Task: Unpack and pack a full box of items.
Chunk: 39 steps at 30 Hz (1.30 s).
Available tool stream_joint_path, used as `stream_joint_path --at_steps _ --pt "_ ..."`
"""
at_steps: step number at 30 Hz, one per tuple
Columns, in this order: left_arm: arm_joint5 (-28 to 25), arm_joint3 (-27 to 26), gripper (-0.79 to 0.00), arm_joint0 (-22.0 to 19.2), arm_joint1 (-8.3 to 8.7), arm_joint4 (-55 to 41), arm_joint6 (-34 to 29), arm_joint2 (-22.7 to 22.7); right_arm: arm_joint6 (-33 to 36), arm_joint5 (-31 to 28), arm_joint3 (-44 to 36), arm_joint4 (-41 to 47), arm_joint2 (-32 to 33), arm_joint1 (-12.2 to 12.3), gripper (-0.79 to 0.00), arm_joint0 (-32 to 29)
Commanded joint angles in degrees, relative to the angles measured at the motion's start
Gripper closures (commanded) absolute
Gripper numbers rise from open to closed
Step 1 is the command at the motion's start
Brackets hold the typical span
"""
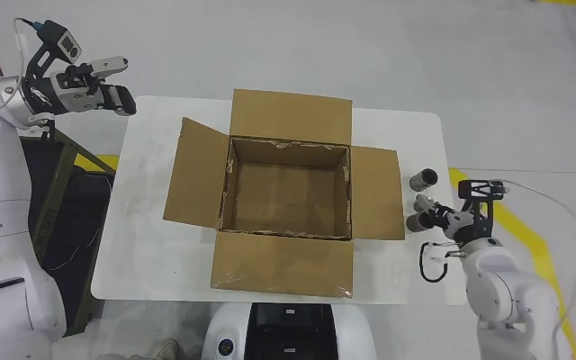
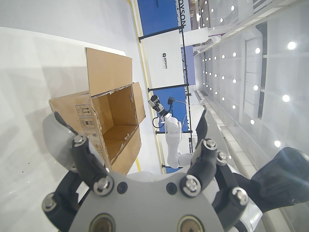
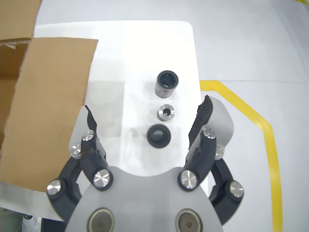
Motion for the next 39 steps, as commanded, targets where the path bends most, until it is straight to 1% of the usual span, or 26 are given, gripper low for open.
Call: stream_joint_path --at_steps 1,6,11,20,30,37,39 --pt "0.0 0.0 -0.785 0.0 0.0 0.0 0.0 0.0 0.33 0.9 1.01 -0.49 -0.24 -0.03 -0.76 -0.05" --pt "0.0 0.0 -0.785 0.0 0.0 0.0 0.0 0.0 1.28 2.54 3.41 -2.19 -1.15 -0.07 -0.76 0.33" --pt "0.0 0.0 -0.785 0.0 0.0 0.0 0.0 0.0 2.85 4.08 6.75 -3.3 -1.96 -0.11 -0.76 1.92" --pt "0.0 0.0 -0.785 0.0 0.0 0.0 0.0 0.0 4.79 3.68 11.97 -2.33 -2.54 -0.1 -0.757 4.24" --pt "0.0 0.0 -0.785 0.0 0.0 0.0 0.0 0.0 5.16 3.47 15.5 -1.75 -3.73 -0.16 -0.763 5.5" --pt "0.0 0.0 -0.785 0.0 0.0 0.0 0.0 0.0 5.91 2.61 19.56 -1.5 -5.39 -0.2 -0.739 8.41" --pt "0.0 0.0 -0.785 0.0 0.0 0.0 0.0 0.0 5.84 2.49 20.27 -1.55 -5.65 -0.2 -0.699 8.88"
